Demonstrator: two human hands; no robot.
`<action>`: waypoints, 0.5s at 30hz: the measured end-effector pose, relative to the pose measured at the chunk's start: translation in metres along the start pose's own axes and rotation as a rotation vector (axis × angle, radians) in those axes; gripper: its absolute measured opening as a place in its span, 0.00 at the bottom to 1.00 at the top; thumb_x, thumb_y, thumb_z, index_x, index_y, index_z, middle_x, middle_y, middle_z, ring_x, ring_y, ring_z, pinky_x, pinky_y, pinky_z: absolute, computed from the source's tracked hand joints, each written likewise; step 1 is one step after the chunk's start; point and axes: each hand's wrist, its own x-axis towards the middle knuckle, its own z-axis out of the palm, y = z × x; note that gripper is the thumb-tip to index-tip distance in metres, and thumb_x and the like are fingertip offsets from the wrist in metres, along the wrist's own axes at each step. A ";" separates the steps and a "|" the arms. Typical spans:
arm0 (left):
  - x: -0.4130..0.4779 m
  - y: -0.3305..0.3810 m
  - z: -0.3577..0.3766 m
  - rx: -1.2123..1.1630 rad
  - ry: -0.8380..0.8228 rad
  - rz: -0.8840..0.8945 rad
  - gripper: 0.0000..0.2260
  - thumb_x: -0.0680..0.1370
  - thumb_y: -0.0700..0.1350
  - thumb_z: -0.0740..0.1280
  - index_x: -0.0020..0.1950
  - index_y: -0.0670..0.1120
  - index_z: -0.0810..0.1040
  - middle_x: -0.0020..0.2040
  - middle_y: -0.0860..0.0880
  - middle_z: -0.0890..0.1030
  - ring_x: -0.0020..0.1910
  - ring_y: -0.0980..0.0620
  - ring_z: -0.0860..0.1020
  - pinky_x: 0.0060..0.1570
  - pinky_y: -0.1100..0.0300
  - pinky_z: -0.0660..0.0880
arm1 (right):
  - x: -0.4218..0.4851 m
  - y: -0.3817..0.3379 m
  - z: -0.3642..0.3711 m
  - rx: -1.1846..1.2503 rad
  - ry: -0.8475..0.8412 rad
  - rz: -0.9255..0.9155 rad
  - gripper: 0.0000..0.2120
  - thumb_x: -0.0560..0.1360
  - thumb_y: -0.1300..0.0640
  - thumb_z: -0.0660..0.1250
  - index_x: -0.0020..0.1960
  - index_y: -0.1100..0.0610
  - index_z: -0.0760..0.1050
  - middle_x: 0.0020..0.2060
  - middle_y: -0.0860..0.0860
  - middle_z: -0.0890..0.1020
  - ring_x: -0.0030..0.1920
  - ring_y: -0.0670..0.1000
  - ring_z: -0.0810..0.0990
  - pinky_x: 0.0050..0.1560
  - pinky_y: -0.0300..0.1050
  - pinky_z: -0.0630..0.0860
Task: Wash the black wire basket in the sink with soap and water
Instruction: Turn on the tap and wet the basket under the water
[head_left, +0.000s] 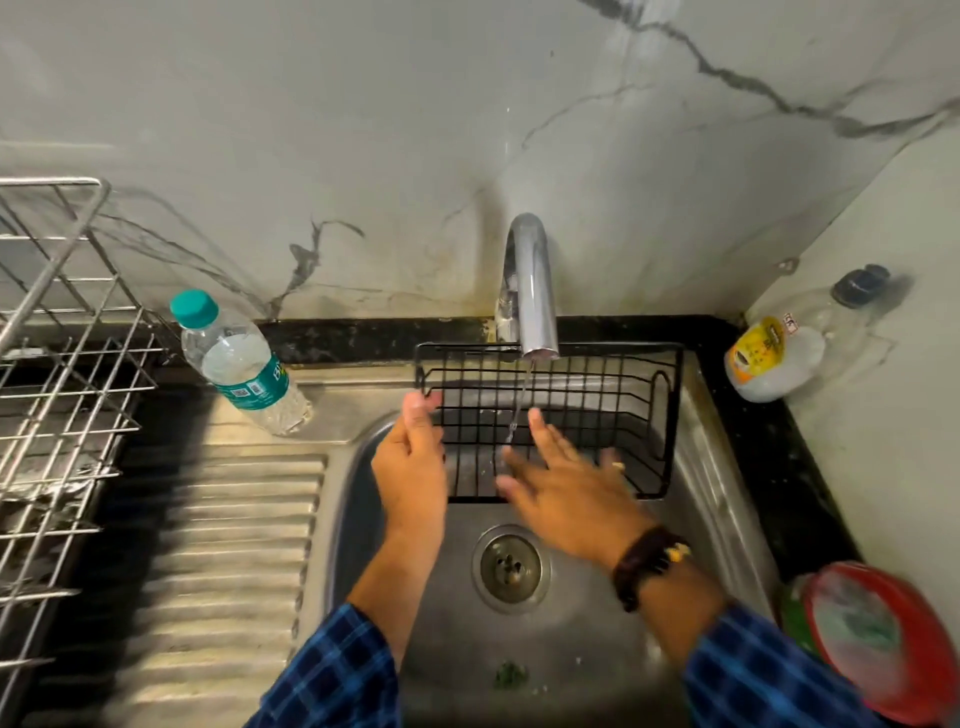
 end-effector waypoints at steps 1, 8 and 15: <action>0.002 0.001 -0.005 -0.047 -0.007 -0.021 0.25 0.74 0.71 0.58 0.54 0.55 0.84 0.46 0.60 0.85 0.52 0.52 0.83 0.56 0.52 0.79 | -0.007 0.017 -0.004 -0.099 0.054 -0.044 0.30 0.80 0.33 0.36 0.79 0.38 0.52 0.78 0.42 0.35 0.79 0.47 0.40 0.76 0.69 0.43; 0.003 0.004 0.002 -0.119 -0.039 0.035 0.26 0.79 0.65 0.57 0.65 0.50 0.81 0.61 0.56 0.83 0.62 0.53 0.80 0.65 0.50 0.76 | -0.011 -0.007 0.002 -0.135 0.176 0.180 0.37 0.79 0.34 0.35 0.80 0.52 0.55 0.81 0.57 0.47 0.79 0.61 0.57 0.74 0.67 0.55; 0.007 0.023 -0.006 -0.188 -0.028 0.148 0.26 0.79 0.59 0.56 0.65 0.43 0.79 0.61 0.55 0.83 0.62 0.48 0.81 0.66 0.48 0.75 | -0.009 -0.026 0.006 -0.172 0.327 -0.156 0.30 0.83 0.39 0.42 0.80 0.51 0.55 0.80 0.51 0.60 0.79 0.53 0.57 0.77 0.59 0.56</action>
